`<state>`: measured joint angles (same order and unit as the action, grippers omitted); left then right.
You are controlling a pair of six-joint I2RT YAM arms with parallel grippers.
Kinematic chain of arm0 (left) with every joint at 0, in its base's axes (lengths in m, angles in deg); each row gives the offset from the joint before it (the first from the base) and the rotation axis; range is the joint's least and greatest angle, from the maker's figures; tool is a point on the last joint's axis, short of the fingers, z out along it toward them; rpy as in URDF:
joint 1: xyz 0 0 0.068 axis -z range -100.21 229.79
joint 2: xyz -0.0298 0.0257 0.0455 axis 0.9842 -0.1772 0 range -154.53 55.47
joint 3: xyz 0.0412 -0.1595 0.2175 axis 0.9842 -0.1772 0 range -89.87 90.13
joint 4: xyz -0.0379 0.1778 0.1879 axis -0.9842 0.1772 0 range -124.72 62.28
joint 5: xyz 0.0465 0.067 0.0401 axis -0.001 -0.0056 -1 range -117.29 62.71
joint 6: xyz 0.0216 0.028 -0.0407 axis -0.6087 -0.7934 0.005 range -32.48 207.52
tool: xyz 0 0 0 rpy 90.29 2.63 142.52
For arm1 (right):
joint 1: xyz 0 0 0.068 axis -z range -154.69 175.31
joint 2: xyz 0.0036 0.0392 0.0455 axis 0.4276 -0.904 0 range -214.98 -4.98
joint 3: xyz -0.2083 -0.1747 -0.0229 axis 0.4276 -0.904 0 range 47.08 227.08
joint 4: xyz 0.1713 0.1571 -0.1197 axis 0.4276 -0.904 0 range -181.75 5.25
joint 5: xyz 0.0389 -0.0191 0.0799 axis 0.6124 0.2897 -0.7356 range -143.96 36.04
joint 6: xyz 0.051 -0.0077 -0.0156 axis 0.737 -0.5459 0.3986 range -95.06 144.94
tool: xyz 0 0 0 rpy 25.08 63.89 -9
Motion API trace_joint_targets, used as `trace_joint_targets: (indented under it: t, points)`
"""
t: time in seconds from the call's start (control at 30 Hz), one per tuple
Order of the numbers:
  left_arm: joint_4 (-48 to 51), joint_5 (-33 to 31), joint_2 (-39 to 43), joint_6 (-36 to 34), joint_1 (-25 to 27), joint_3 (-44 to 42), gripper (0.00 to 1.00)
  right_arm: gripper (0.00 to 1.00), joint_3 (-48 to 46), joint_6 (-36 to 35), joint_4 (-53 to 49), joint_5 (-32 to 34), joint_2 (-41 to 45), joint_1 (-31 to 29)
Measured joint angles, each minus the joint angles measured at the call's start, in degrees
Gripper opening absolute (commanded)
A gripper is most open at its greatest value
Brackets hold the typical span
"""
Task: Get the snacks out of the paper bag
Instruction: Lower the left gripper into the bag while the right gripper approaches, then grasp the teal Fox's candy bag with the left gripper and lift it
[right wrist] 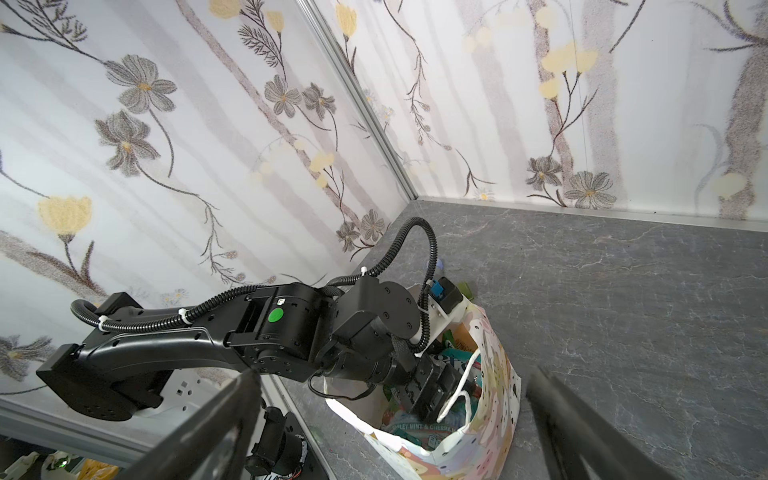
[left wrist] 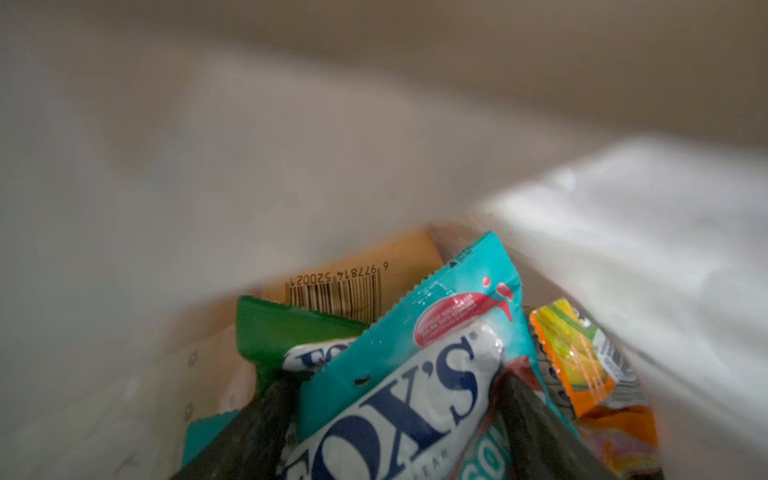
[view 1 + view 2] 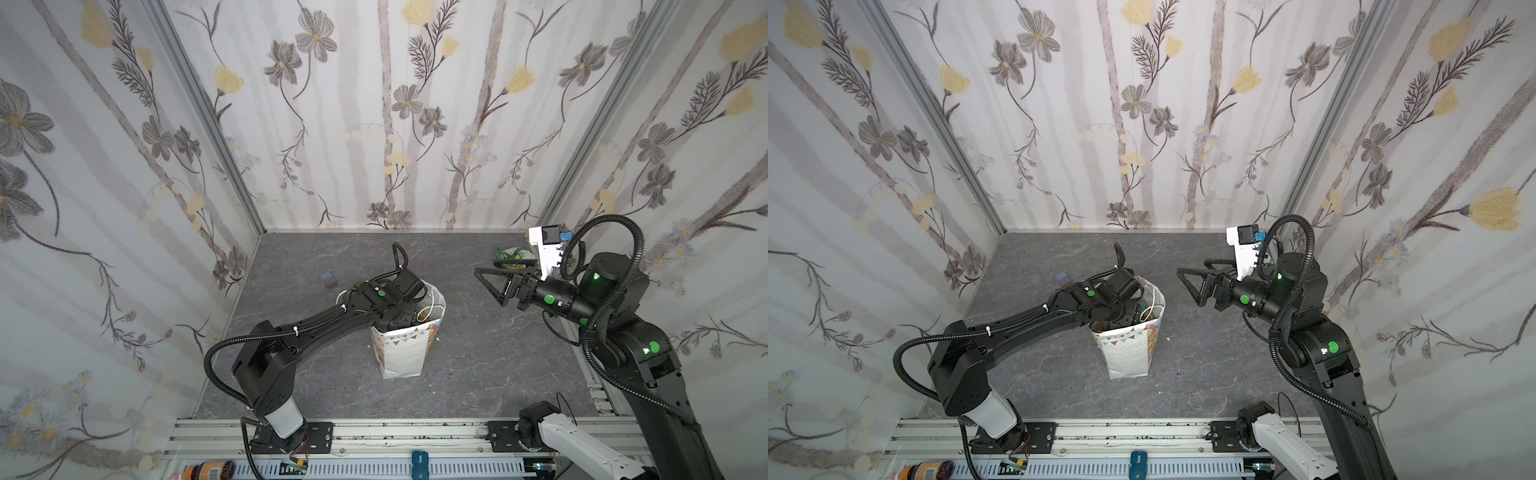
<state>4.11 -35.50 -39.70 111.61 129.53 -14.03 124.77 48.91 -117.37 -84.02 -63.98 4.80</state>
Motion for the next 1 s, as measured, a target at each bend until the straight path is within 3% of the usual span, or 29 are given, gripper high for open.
trace_joint_targets:
  t: [0.53, 1.0]
  points:
    - [1.1, -0.1, 2.0, 0.5, 0.0, 0.0, 0.17, 1.0, -0.9, 1.1, 1.8, 0.0, 0.5, -0.1]
    - [4.4, -0.4, 6.4, 0.3, 0.0, 1.9, 0.02, 1.0, -1.7, 2.1, 2.2, 0.1, 0.8, -0.1]
